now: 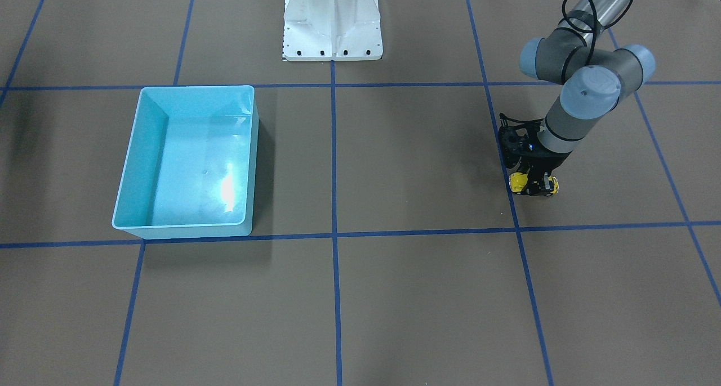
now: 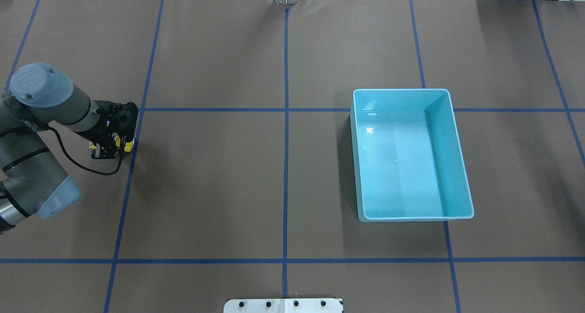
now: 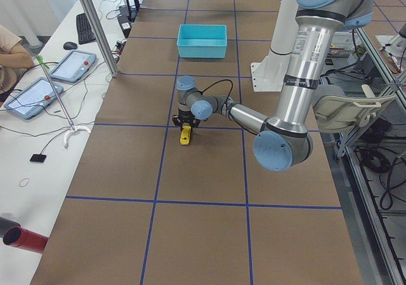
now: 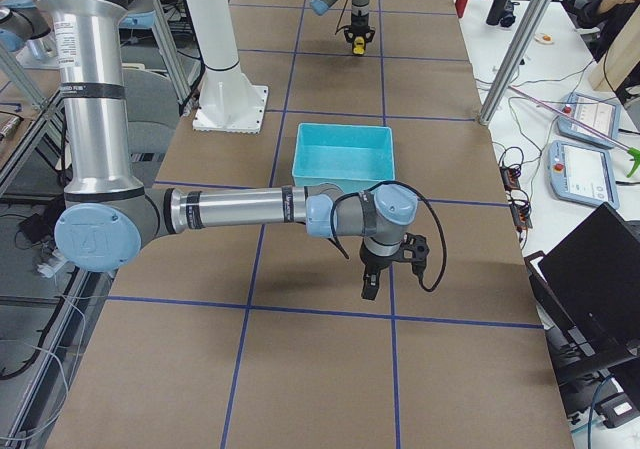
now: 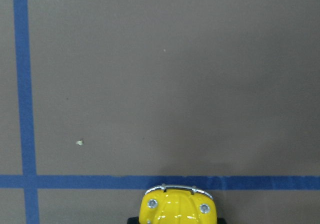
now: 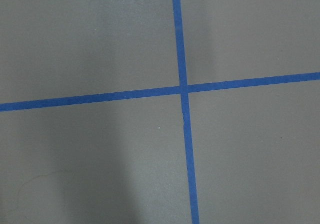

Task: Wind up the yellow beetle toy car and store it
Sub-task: 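Keep pulling the car back with the left gripper to wind it, then release the car and raise the left arm away, then move the right gripper down over the yellow car beside the bin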

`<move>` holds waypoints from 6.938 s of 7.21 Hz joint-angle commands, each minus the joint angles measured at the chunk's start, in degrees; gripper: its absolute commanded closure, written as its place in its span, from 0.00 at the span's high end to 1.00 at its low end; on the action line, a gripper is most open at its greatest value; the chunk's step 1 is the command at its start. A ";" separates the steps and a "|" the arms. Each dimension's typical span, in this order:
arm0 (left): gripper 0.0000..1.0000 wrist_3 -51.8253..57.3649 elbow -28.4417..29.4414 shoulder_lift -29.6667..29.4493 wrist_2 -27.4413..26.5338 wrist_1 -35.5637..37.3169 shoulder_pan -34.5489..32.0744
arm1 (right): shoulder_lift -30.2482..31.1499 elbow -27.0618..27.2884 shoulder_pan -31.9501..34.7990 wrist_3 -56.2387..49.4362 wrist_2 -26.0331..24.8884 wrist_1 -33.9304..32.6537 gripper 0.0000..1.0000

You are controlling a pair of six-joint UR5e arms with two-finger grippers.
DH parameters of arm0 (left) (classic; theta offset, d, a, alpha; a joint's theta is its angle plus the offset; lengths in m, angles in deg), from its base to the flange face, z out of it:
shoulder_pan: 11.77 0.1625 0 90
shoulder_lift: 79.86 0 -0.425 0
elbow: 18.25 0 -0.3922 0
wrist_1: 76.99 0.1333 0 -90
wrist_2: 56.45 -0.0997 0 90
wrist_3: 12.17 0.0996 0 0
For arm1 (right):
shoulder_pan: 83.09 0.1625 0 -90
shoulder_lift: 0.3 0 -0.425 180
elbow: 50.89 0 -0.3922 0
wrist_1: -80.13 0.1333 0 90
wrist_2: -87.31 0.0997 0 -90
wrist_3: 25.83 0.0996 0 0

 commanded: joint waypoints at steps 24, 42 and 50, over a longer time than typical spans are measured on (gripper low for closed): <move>1.00 5.37 1.20 7.88 6.07 -10.62 -4.10 | 0.09 0.00 0.00 0.00 0.00 0.06 1.00; 1.00 -35.47 -1.94 12.07 18.99 18.21 -45.40 | -31.07 21.09 -32.22 4.66 -10.72 -16.56 1.00; 1.00 -33.74 -1.96 15.26 18.64 19.53 -47.61 | -29.10 12.33 -55.18 -21.45 -26.36 5.72 1.00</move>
